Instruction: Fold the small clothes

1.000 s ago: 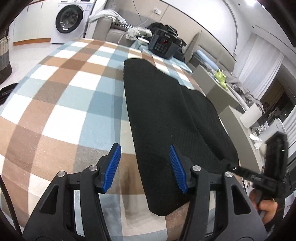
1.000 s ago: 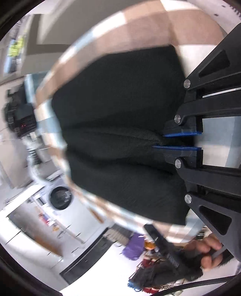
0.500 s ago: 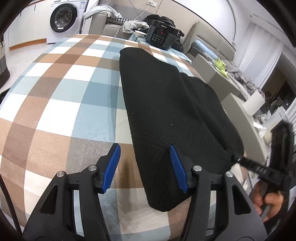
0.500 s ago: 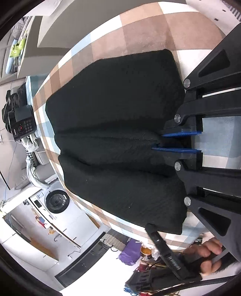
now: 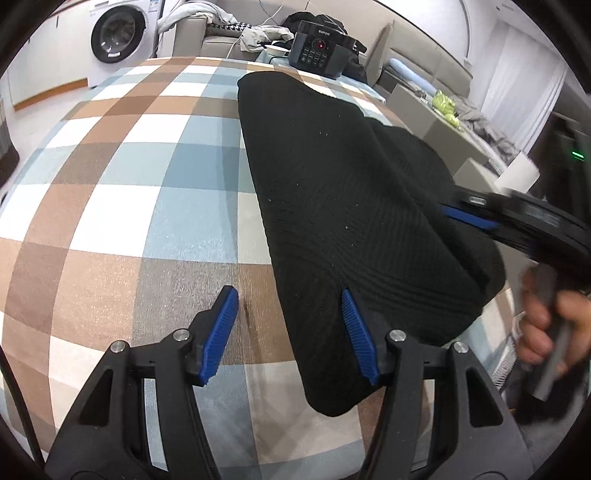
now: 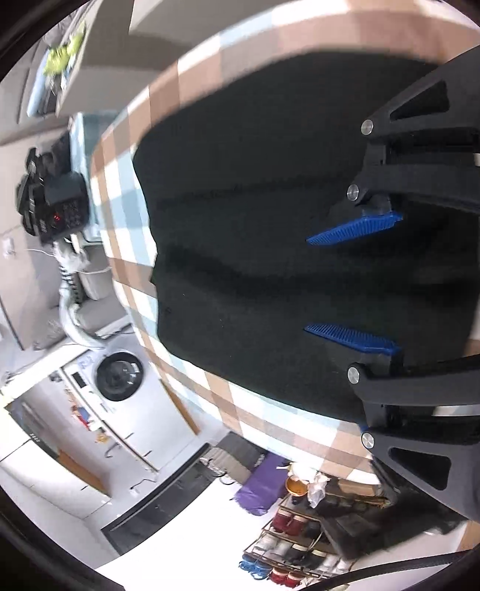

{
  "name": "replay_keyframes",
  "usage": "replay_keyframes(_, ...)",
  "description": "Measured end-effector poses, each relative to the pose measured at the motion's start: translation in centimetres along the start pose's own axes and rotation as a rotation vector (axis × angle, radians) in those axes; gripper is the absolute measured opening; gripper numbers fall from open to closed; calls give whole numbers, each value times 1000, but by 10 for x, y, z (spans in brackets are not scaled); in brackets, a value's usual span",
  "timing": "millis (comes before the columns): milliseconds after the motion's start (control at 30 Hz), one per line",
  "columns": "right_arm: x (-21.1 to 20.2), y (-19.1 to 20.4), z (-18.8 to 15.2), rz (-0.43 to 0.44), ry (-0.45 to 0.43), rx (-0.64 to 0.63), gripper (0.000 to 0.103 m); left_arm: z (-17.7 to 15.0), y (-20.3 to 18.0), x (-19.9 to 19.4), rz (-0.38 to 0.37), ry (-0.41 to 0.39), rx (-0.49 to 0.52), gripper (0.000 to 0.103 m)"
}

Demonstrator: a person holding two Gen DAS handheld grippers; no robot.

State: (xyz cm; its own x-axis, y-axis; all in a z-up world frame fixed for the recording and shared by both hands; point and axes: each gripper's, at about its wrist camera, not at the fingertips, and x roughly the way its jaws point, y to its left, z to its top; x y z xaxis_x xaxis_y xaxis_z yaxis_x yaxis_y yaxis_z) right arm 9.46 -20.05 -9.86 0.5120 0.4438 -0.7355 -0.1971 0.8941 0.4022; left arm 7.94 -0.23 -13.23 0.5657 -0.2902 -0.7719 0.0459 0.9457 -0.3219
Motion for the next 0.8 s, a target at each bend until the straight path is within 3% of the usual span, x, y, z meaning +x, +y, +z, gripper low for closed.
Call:
replay_keyframes(167,48,-3,23,-34,43,6,43,1,12,-10,-19,-24,-40,57)
replay_keyframes(267,55,8,33,-48,65,-79,7,4,18,-14,-24,-32,-56,58)
replay_keyframes(433,12,19,49,-75,-55,-145,6,13,18,-28,-10,-82,-59,58)
replay_keyframes(533,21,8,44,-159,-20,-144,6,17,14,-27,-18,-88,-52,58)
replay_keyframes(633,44,-9,42,-175,29,-97,6,16,5,-17,-11,-63,-17,58)
replay_keyframes(733,39,-20,36,-109,44,-26,11,10,0,-9,21,-50,6,58)
replay_keyframes(800,28,-21,24,-54,57,-18,24,7,1,-9,30,-49,4,58)
